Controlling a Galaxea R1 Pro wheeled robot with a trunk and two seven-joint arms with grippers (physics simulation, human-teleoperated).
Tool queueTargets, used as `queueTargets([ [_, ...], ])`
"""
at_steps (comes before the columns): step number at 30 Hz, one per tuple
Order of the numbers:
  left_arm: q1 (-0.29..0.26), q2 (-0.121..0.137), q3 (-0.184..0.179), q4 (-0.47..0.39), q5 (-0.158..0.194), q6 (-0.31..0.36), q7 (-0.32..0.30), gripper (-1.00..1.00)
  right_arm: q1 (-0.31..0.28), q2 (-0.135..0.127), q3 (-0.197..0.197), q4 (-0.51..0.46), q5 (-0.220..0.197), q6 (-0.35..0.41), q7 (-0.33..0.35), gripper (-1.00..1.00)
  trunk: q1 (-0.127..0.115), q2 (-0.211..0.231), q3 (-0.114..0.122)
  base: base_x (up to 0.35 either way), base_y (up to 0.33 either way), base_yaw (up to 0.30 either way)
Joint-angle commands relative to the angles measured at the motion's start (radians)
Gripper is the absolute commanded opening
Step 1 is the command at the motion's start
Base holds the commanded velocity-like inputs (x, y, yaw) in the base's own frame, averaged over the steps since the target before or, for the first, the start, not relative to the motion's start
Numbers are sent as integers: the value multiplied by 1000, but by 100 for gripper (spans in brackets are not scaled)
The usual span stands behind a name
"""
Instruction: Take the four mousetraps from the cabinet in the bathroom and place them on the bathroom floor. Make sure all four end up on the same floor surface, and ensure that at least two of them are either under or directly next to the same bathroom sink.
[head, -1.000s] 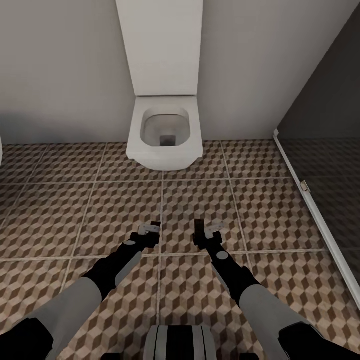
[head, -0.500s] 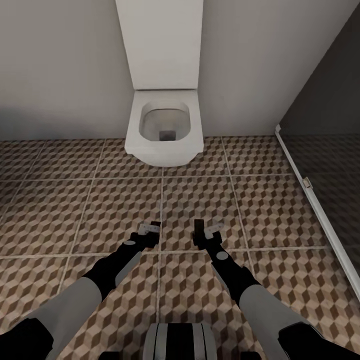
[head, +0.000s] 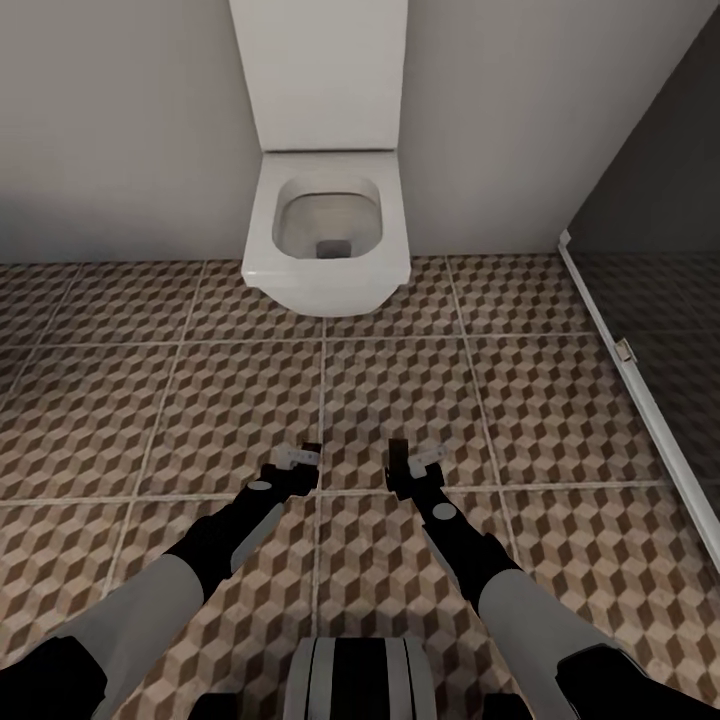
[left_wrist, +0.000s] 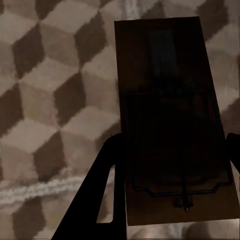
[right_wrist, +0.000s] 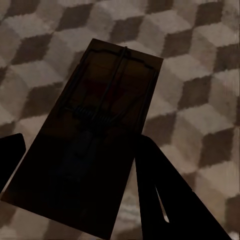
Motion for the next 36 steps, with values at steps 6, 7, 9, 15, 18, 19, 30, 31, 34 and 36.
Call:
queueTargets([
  [6, -1, 2, -8, -14, -4, 0, 11, -100, 0, 0, 5, 1, 8, -1, -11, -100, 0, 0, -5, 0, 0, 0],
  [7, -1, 2, -8, -21, -5, -3, 12, -100, 0, -1, 5, 1, 8, -1, -11, -100, 0, 0, -5, 0, 0, 0],
  [9, -1, 3, -8, -28, -10, -17, 13, -100, -1, -1, 5, 1, 8, -1, -11, -100, 0, 0, -6, 0, 0, 0],
  [15, 2, 3, -8, -32, -99, -103, 14, -100, 0, -2, 4, 2, 8, -1, -11, -100, 0, 0, -6, 0, 0, 0],
  [18, 3, 3, -7, -30, -137, -115, 13, -100, 0, -2, 5, 3, 8, -1, -11, -100, 0, 0, -6, 0, 0, 0],
  [19, 4, 3, -6, -22, -146, -116, 11, -100, 0, -2, 5, 8, 8, -2, -11, -100, 0, 0, -6, 0, 0, 0],
  [30, 4, 2, -7, 18, -151, -124, 8, -100, -1, -1, 5, 13, 9, -5, -11, -100, 0, 0, -6, 0, 0, 0],
  [31, 4, 2, -7, 19, -151, -124, 8, -100, -1, -1, 5, 13, 9, -5, -11, -100, 0, 0, -6, 0, 0, 0],
  [34, 4, 2, -6, 20, -151, -124, 8, -100, 0, -1, 5, 13, 9, -5, -11, -100, 0, 0, -6, 38, 2, 0],
  [36, 4, 3, -6, 21, -151, -124, 8, -100, 0, -1, 5, 13, 9, -5, -11, -100, 0, 0, -6, 109, 48, 0],
])
